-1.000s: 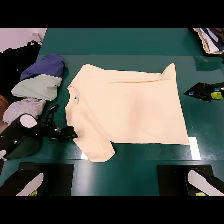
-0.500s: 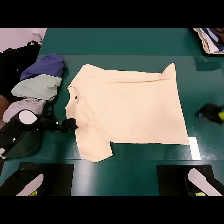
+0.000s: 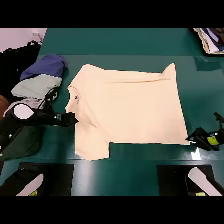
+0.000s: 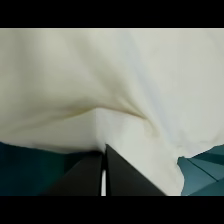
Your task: Fold the shirts.
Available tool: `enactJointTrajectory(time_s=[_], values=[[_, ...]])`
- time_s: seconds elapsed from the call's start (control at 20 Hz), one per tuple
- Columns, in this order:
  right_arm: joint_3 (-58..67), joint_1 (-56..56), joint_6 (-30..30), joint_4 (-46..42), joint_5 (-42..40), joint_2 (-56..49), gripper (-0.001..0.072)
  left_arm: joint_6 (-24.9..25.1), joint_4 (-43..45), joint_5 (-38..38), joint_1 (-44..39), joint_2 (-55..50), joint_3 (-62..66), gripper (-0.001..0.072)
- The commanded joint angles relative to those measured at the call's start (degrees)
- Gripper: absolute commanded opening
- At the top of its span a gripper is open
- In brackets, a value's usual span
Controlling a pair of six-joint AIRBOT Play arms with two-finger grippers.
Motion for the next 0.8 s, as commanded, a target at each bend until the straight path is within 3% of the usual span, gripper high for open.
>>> enactJointTrajectory(time_s=[0.0, 0.1, 0.2, 0.3, 0.5, 0.75], values=[[-1.6, 2.5, 1.1, 2.1, -2.6, -1.3, 0.0441, 0.3, 0.0, 0.0, 0.0, 0.1, 0.2, 0.0021], [-1.6, 4.1, 1.1, 2.8, -2.1, -3.9, 0.0429, 0.3, 0.0, -0.1, 0.0, 0.1, 0.2, 0.0022], [-1.6, 6.4, 0.9, 2.7, -2.4, -5.5, 0.0196, 0.3, 0.3, -0.7, 0.0, 0.1, 0.2, 0.0021], [-1.5, 8.1, 0.6, 2.7, -3.1, -4.6, 0.0029, 0.3, 0.8, -1.1, 0.0, 0.5, 0.2, 0.002], [3.3, 12.3, 0.6, 2.9, -2.9, 2.9, 0.0016, -0.4, 4.0, -4.3, 0.0, 4.0, 6.5, 0.002], [25.4, 19.8, 2.8, 5.6, -7.3, 10.0, 0.0016, -0.3, 6.7, -14.4, 0.0, 5.2, 32.7, 0.0021]])
